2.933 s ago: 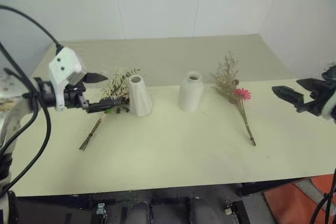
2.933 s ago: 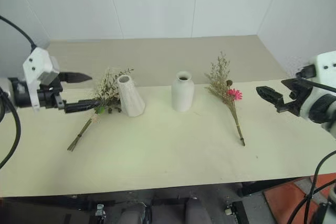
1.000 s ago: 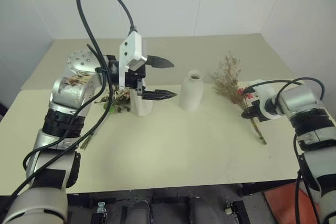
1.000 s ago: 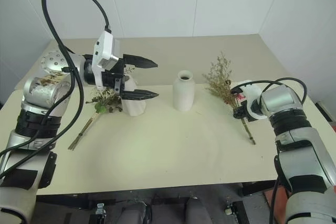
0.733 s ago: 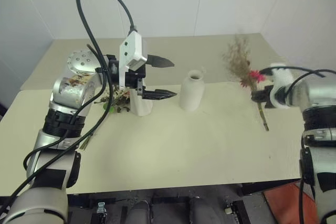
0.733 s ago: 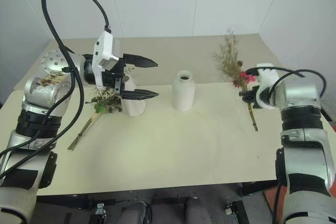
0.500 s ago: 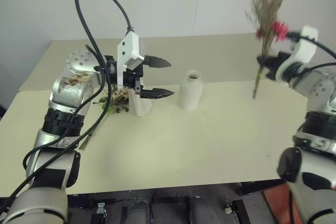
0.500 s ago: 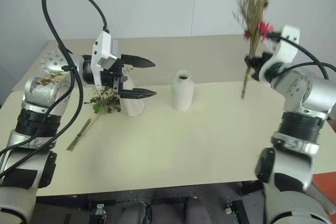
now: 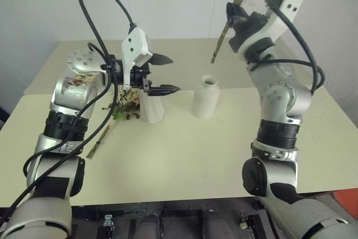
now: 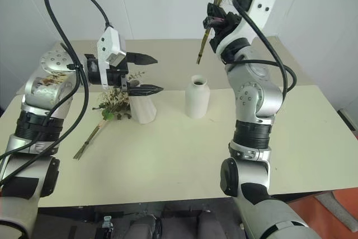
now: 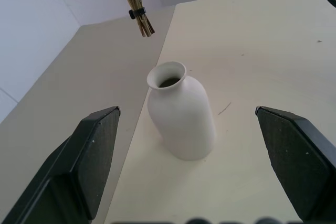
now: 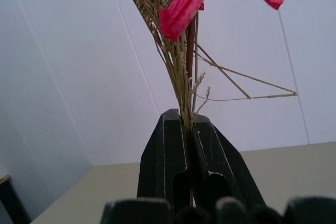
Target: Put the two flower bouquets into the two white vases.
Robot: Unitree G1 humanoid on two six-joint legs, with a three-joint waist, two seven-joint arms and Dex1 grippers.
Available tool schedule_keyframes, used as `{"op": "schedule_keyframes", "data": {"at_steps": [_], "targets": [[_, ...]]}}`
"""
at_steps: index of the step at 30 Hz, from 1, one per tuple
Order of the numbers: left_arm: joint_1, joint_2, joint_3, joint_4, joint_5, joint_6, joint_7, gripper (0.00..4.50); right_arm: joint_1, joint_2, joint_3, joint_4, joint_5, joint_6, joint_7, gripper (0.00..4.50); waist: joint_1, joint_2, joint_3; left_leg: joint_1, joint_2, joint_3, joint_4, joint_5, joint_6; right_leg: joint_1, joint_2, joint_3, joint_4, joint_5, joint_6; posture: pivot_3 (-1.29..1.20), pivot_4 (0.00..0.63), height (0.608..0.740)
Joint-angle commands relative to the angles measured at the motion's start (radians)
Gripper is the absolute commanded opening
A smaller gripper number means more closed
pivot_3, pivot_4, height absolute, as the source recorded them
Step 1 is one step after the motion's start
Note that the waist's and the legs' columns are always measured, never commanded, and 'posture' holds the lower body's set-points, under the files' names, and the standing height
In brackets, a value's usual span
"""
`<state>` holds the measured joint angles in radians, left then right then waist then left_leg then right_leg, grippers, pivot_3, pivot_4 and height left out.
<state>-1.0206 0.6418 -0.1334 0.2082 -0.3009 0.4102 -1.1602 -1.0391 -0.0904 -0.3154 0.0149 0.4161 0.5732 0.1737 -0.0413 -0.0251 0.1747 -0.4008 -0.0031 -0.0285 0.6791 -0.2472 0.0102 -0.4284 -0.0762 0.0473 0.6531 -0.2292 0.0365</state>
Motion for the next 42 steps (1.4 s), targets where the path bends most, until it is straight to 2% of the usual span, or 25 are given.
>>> {"op": "schedule_keyframes", "data": {"at_steps": [1, 9, 24, 32, 38, 42], "targets": [[-0.046, -0.012, 0.046, -0.002, -0.014, 0.025, 0.032, 4.50, 0.018, -0.009, 0.030, 0.005, -0.006, -0.065, 0.010, 0.03, -0.002, 0.000, 0.000, 0.000, 0.000, 0.000, 0.000, 0.000, 0.000, 0.000, 0.000, 0.000, 0.000, 0.000, 0.000, 0.00, 0.150, 0.740], [-0.069, -0.045, 0.082, 0.008, -0.047, 0.124, 0.074, 4.50, 0.073, -0.014, 0.053, 0.037, 0.000, -0.101, 0.000, 0.03, -0.008, 0.000, 0.000, 0.002, 0.001, 0.000, 0.000, 0.001, 0.000, -0.001, 0.001, 0.000, 0.004, 0.000, 0.000, 0.00, 0.150, 0.740], [-0.053, -0.027, 0.089, -0.027, -0.055, 0.144, 0.067, 4.50, 0.113, -0.001, 0.115, 0.159, -0.057, -0.222, 0.000, 0.03, -0.010, 0.000, 0.000, 0.002, 0.001, 0.000, 0.000, 0.001, -0.001, -0.001, 0.001, 0.000, 0.004, 0.000, 0.000, 0.00, 0.150, 0.740], [-0.055, -0.021, 0.090, -0.022, -0.052, 0.148, 0.072, 4.50, 0.199, 0.020, 0.181, 0.165, -0.108, -0.289, 0.018, 0.03, -0.012, 0.000, 0.000, 0.002, 0.001, 0.000, -0.001, 0.001, -0.001, -0.001, 0.001, 0.000, 0.004, 0.000, 0.000, 0.00, 0.150, 0.740], [-0.053, -0.011, 0.094, -0.033, -0.055, 0.156, 0.072, 4.50, 0.220, 0.011, 0.211, 0.164, -0.161, -0.336, 0.017, 1.79, -0.014, 0.000, 0.000, 0.002, 0.001, -0.001, -0.001, 0.001, -0.001, -0.001, 0.002, 0.000, 0.004, 0.000, 0.000, 0.00, 0.150, 0.740], [-0.043, 0.011, 0.098, -0.055, -0.057, 0.167, 0.061, 4.50, 0.225, -0.013, 0.227, 0.140, -0.198, -0.366, 0.022, 3.17, -0.017, 0.000, 0.000, 0.002, 0.001, -0.001, -0.001, 0.001, -0.001, -0.001, 0.001, 0.000, 0.004, 0.000, 0.000, 0.00, 0.150, 0.740]]}}
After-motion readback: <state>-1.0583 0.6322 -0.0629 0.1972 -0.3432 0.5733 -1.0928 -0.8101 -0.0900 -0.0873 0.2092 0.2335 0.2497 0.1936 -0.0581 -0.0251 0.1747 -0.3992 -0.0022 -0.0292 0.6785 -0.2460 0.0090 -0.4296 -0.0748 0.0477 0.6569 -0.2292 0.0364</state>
